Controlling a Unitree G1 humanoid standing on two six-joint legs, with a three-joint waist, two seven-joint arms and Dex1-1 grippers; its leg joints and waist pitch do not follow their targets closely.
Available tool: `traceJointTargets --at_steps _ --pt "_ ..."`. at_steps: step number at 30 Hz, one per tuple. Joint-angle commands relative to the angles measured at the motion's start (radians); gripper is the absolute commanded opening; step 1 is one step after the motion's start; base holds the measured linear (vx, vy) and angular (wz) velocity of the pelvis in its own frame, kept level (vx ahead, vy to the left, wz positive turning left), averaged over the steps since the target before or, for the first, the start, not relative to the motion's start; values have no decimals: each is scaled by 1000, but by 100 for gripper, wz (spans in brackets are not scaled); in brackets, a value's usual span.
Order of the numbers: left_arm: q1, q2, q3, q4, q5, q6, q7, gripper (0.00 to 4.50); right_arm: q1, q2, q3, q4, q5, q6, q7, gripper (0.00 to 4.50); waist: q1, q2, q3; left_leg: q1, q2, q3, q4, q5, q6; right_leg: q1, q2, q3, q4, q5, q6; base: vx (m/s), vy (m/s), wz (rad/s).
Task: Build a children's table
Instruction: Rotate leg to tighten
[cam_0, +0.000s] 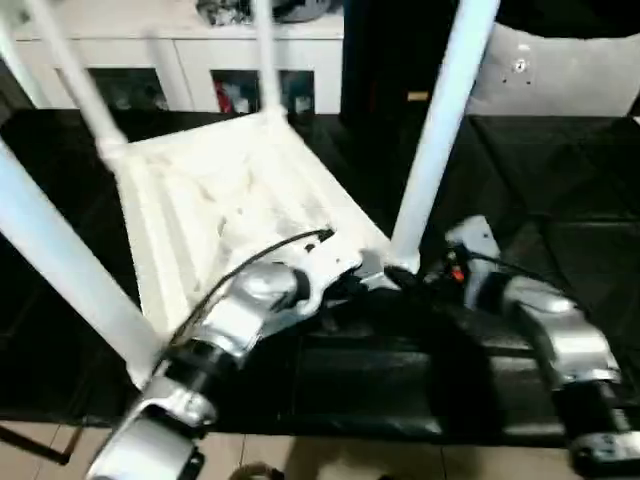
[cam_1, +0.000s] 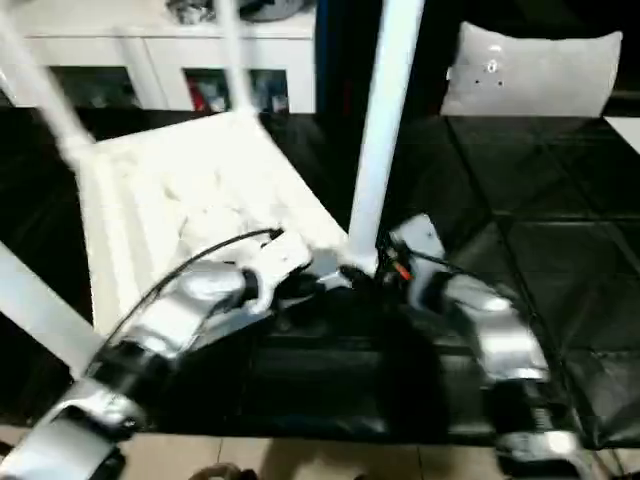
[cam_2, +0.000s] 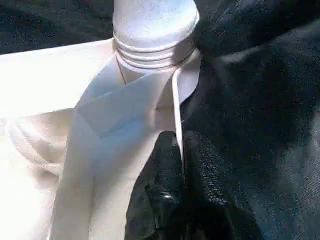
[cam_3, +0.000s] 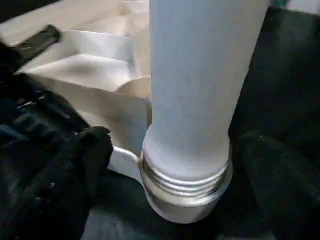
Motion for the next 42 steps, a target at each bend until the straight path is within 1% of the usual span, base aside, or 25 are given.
traceJointTargets --at_steps 1,2,3,4,5,7,9,10,11,13,14,17,19,22,25,27,30,31,32,35,36,38,39,41,42 --pt "10 38 -42 9 8 -64 -87 0 -6 -32 -6 2 16 -51 52 448 4 -16 -64 13 66 -34 -67 -216 80 50 -86 55 -79 -335 -163 0 0 0" --pt "11 50 -47 8 4 -77 -112 0 -7 -43 -8 0 25 -48 73 448 6 -16 -64 15 67 -33 -67 -215 76 48 -84 55 -77 -324 -167 0 0 0" --pt "12 57 -50 5 -1 -81 -128 0 -8 -50 -8 -1 33 -42 89 448 6 -16 -64 14 67 -33 -67 -214 75 49 -85 56 -75 -315 -171 0 0 0" --pt "3 77 -62 12 4 -96 -161 0 -3 -73 1 -16 59 -37 164 448 8 -19 -65 17 68 -31 -66 -215 80 47 -83 56 -75 -301 -180 0 0 0" --pt "2 81 -64 13 4 -98 -166 0 -3 -77 2 -18 63 -37 176 448 10 -18 -66 16 68 -31 -64 -210 81 49 -84 56 -70 -290 -185 0 0 0" --pt "-18 106 -77 33 11 -134 -211 0 -4 -101 7 -25 102 -26 272 448 17 -18 -68 13 68 -30 -62 -191 97 51 -85 54 -67 -270 -193 0 0 0" --pt "-28 114 -82 46 17 -153 -225 0 -11 -107 12 -20 108 -19 302 448 22 -18 -69 12 69 -30 -60 -176 101 50 -86 54 -65 -262 -193 0 0 0" --pt "-33 117 -87 51 21 -163 -233 0 -14 -110 18 -17 108 -19 319 432 24 -19 -71 12 70 -30 -59 -169 101 50 -86 54 -63 -255 -196 0 0 0" --pt "-38 121 -93 58 21 -175 -246 0 -18 -114 25 -12 109 -21 334 432 25 -19 -71 11 69 -30 -59 -164 103 50 -85 54 -63 -251 -197 0 0 0" --pt "-40 129 -105 57 14 -194 -287 0 -23 -120 35 -2 118 -18 361 410 33 -21 -72 12 70 -30 -57 -150 105 49 -86 54 -60 -244 -199 0 0 0" --pt "-36 136 -118 44 7 -209 -324 0 -30 -122 42 8 121 -22 375 410 35 -23 -72 11 70 -29 -57 -148 105 49 -87 54 -60 -248 -199 0 0 0" --pt "-34 139 -126 33 5 -215 -344 0 -37 -120 46 21 117 -34 385 377 39 -20 -73 15 71 -28 -56 -145 100 46 -87 55 -59 -249 -203 0 0 0" --pt "-34 140 -137 28 7 -227 -363 0 -44 -118 56 35 113 -41 411 372 44 -21 -73 15 73 -28 -57 -147 95 45 -87 55 -58 -248 -207 0 0 0" --pt "-35 139 -140 32 8 -235 -368 0 -44 -116 66 33 107 -41 428 338 49 -22 -73 14 72 -28 -56 -151 95 46 -88 55 -56 -251 -204 0 0 0" --pt "-37 137 -142 37 10 -244 -377 0 -41 -117 86 33 103 -49 444 315 53 -22 -72 15 73 -28 -57 -160 90 45 -89 55 -59 -270 -197 0 0 0" --pt "-37 136 -142 35 10 -244 -379 0 -41 -116 89 32 103 -45 448 304 54 -23 -73 15 72 -29 -57 -158 87 46 -89 56 -58 -276 -192 0 0 0" --pt "-35 136 -146 29 15 -246 -385 0 -46 -105 92 44 101 -52 451 274 54 -24 -73 14 72 -29 -57 -155 86 46 -89 55 -59 -284 -186 0 0 0" --pt "-36 135 -146 30 16 -247 -385 0 -47 -104 93 46 101 -53 454 274 54 -24 -74 13 71 -29 -56 -151 87 46 -89 55 -58 -276 -188 0 0 0" --pt "-36 134 -146 31 16 -247 -384 0 -46 -103 94 45 102 -51 458 262 54 -26 -74 13 71 -29 -56 -146 89 47 -89 55 -57 -272 -190 0 0 0" --pt "-38 132 -146 38 20 -243 -373 0 -40 -102 100 36 115 -36 468 235 55 -25 -75 13 71 -29 -54 -137 93 46 -88 55 -55 -258 -192 0 0 0" --pt "-39 132 -146 42 22 -243 -370 0 -36 -103 104 30 119 -30 471 235 55 -25 -75 13 71 -29 -54 -133 95 46 -88 55 -54 -252 -195 0 0 0" --pt "-38 133 -146 46 26 -241 -364 0 -25 -101 107 15 127 -18 477 212 56 -23 -75 13 71 -29 -54 -135 97 46 -87 55 -54 -248 -198 0 0 0" --pt "-38 132 -145 49 31 -234 -355 0 -18 -99 107 5 133 -9 477 212 56 -23 -75 13 72 -29 -54 -138 96 46 -87 55 -54 -251 -197 0 0 0" --pt "-39 123 -132 54 31 -206 -327 0 -2 -89 102 -16 145 22 458 200 58 -22 -74 15 72 -29 -55 -145 95 45 -87 55 -57 -262 -194 0 0 0" --pt "-40 104 -111 53 15 -160 -300 0 8 -72 98 -30 150 49 422 197 57 -23 -73 15 72 -29 -56 -151 91 46 -88 55 -58 -273 -194 0 0 0"
